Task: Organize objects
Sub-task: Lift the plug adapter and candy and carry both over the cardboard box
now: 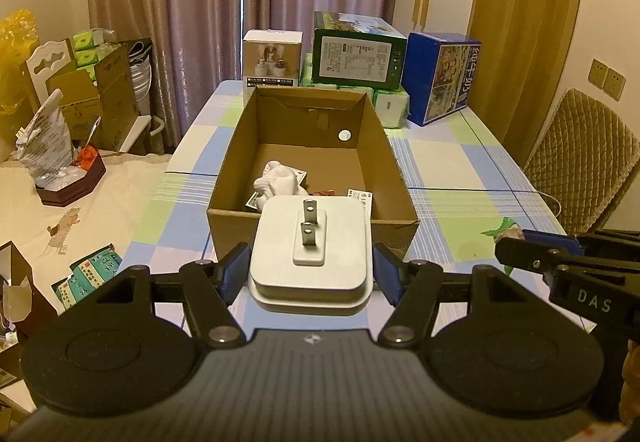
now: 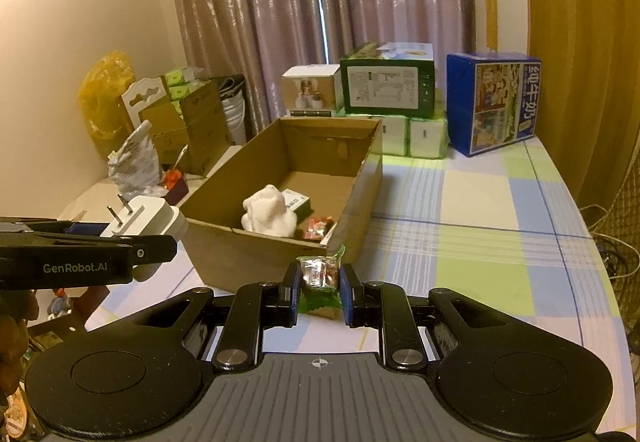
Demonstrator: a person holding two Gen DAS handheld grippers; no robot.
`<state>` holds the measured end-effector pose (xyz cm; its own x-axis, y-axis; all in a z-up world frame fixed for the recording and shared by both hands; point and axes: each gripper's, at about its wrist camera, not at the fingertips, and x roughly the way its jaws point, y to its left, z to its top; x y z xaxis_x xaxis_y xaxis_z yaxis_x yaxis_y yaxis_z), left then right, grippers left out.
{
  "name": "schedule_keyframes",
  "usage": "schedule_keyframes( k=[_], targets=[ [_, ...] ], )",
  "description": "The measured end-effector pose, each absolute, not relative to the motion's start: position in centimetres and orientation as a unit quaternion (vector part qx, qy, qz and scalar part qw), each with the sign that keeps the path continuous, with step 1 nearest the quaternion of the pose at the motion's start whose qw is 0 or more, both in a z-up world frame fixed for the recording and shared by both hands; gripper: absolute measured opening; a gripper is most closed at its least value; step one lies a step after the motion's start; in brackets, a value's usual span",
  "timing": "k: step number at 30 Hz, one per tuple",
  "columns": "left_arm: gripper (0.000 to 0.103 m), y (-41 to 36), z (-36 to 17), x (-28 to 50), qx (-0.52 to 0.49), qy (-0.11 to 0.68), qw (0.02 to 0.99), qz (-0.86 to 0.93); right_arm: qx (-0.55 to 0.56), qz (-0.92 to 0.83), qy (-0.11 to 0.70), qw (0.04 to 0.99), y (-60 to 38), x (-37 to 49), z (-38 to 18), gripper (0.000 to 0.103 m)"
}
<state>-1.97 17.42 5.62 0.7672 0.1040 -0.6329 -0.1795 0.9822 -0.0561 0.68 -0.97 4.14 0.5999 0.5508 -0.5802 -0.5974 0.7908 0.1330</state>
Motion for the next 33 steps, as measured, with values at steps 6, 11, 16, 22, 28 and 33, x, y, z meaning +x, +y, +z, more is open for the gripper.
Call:
schedule_keyframes(
  k=[6,11,16,22,28,33],
  targets=[
    [0.061,17.7,5.6,-2.1,-0.061,0.333,0.938,0.078,-0.042,0.326,0.312,0.891,-0.5,1.0,4.0,0.017],
    [0.061,17.9,5.5,-2.1,-0.062,0.333,0.938,0.079,-0.043,0.328,0.313,0.89,-0.3,1.3,3.8,0.017],
    [0.061,18.1,5.6,-2.0,-0.061,0.334,0.937,0.077,-0.044,0.329,0.314,0.89,-0.2,1.2,3.8,0.017],
    [0.061,18.2,5.6,-2.0,-0.06,0.334,0.937,0.078,-0.046,0.333,0.315,0.888,0.4,1.4,3.7,0.017],
    [0.061,18.4,5.7,-1.8,-0.059,0.335,0.937,0.078,-0.05,0.339,0.315,0.885,1.0,1.6,3.7,0.017],
    [0.061,19.0,5.7,-1.2,-0.056,0.334,0.938,0.078,-0.051,0.343,0.318,0.883,1.7,2.1,3.6,0.017]
  ],
)
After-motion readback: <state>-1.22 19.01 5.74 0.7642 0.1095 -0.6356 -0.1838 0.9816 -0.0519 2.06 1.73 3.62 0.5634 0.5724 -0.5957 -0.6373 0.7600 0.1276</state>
